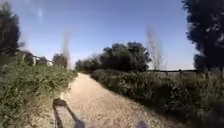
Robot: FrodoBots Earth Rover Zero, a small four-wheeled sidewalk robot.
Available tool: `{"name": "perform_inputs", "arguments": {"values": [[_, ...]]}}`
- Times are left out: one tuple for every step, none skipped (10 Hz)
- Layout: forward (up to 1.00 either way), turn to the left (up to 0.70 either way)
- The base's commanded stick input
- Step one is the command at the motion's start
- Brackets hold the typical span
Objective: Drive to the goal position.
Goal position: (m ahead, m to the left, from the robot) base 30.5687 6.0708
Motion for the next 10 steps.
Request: {"name": "perform_inputs", "arguments": {"values": [[0.7,0.0],[0.7,0.0],[0.7,0.13],[0.7,0.34],[0.7,0.34],[0.7,0.33],[0.7,0.32],[0.7,0.0],[0.7,0.0],[0.7,0.0]]}}
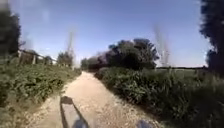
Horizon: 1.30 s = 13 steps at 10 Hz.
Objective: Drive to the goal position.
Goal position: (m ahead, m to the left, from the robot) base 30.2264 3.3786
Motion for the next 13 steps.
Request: {"name": "perform_inputs", "arguments": {"values": [[0.7,0.0],[0.7,0.0],[0.7,0.0],[0.7,0.0],[0.7,0.0],[0.7,0.0],[0.7,0.0],[0.7,0.0],[0.7,0.02],[0.7,0.08],[0.7,0.13],[0.7,0.19],[0.7,0.24]]}}
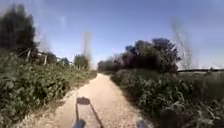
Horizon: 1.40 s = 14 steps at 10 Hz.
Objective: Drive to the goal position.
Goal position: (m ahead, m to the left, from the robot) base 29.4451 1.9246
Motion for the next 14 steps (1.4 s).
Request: {"name": "perform_inputs", "arguments": {"values": [[0.7,0.3],[0.7,0.31],[0.7,0.17],[0.7,0.03],[0.7,0.0],[0.7,0.0],[0.7,0.0],[0.7,0.0],[0.7,0.0],[0.7,0.0],[0.7,0.0],[0.7,0.0],[0.7,0.0],[0.7,0.0]]}}
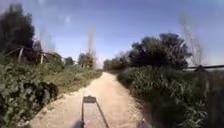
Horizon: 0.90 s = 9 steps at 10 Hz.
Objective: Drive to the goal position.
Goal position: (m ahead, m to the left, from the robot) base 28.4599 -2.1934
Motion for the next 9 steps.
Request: {"name": "perform_inputs", "arguments": {"values": [[0.7,0.0],[0.7,0.0],[0.7,0.0],[0.7,0.0],[0.7,0.0],[0.7,0.0],[0.7,0.0],[0.7,0.0],[0.7,0.0]]}}
